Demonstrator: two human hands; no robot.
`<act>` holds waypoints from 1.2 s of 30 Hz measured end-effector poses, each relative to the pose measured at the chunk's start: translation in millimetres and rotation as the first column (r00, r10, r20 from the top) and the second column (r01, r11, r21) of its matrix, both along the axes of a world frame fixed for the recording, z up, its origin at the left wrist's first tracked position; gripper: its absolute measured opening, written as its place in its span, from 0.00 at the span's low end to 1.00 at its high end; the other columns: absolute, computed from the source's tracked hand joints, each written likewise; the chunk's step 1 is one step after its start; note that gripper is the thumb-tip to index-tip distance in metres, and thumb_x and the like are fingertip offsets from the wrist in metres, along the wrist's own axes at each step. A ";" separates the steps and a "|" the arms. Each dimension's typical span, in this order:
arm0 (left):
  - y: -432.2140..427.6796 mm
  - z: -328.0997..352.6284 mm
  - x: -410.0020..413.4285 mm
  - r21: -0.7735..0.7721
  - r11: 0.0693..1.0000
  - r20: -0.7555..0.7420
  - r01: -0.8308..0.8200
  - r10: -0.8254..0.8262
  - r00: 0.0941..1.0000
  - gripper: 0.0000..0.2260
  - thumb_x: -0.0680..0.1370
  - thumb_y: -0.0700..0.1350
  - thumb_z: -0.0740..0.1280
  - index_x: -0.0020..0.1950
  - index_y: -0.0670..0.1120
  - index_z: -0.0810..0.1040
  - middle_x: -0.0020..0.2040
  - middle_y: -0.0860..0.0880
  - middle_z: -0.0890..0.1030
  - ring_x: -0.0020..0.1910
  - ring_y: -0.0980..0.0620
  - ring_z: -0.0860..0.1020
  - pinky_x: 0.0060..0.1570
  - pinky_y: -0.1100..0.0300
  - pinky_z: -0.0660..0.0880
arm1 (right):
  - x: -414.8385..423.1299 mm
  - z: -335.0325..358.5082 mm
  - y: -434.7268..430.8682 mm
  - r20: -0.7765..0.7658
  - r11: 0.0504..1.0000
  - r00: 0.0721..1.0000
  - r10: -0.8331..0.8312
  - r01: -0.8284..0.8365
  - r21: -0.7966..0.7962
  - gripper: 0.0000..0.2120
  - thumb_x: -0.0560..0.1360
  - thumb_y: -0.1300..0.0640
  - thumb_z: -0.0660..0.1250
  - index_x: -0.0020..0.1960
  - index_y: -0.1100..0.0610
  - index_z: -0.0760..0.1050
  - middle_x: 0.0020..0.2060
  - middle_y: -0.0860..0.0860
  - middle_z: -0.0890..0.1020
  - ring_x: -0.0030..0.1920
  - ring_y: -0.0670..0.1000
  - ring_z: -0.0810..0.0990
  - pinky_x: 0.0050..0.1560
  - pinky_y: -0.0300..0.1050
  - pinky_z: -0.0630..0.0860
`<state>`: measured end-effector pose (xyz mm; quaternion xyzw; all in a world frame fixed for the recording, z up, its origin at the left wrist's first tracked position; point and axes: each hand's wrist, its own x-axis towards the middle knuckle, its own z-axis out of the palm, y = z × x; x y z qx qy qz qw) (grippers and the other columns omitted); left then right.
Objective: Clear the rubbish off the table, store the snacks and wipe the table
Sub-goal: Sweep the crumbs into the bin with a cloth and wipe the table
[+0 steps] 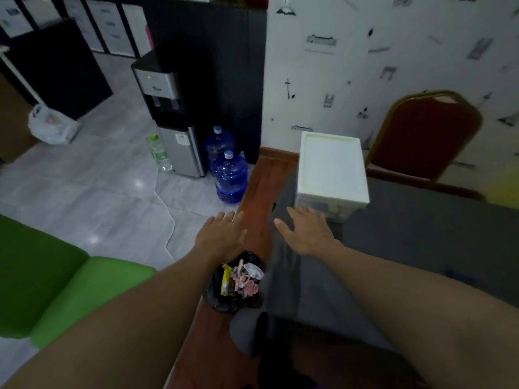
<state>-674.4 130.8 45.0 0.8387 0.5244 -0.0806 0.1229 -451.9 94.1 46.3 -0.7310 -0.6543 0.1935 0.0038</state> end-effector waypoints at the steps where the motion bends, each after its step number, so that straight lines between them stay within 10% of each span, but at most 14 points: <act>1: -3.3 -2.3 7.3 -0.006 1.000 0.006 0.019 -0.019 1.000 0.27 0.83 0.56 0.50 0.80 0.46 0.55 0.78 0.45 0.62 0.76 0.43 0.60 0.74 0.45 0.59 | 10.2 0.3 -11.2 -0.001 1.000 1.000 -0.028 0.028 0.005 0.37 0.80 0.30 0.46 0.80 0.52 0.58 0.80 0.53 0.59 0.79 0.58 0.55 0.78 0.62 0.50; 21: -75.5 -32.7 267.4 -0.064 0.914 0.082 0.402 -0.396 0.915 0.28 0.84 0.56 0.48 0.81 0.48 0.47 0.81 0.46 0.51 0.80 0.43 0.51 0.77 0.47 0.51 | 241.1 -31.8 -190.0 0.061 0.867 0.869 -0.491 0.494 -0.061 0.36 0.80 0.31 0.47 0.82 0.50 0.55 0.81 0.50 0.56 0.80 0.58 0.51 0.79 0.61 0.47; 36: -75.6 -119.2 345.0 -0.043 0.977 0.099 0.206 -0.201 0.974 0.27 0.84 0.56 0.47 0.81 0.49 0.46 0.82 0.47 0.46 0.80 0.41 0.44 0.78 0.47 0.45 | 358.1 -124.5 -221.4 0.205 0.812 0.814 -0.543 0.571 -0.121 0.31 0.81 0.34 0.50 0.82 0.43 0.49 0.81 0.51 0.51 0.77 0.60 0.56 0.72 0.65 0.60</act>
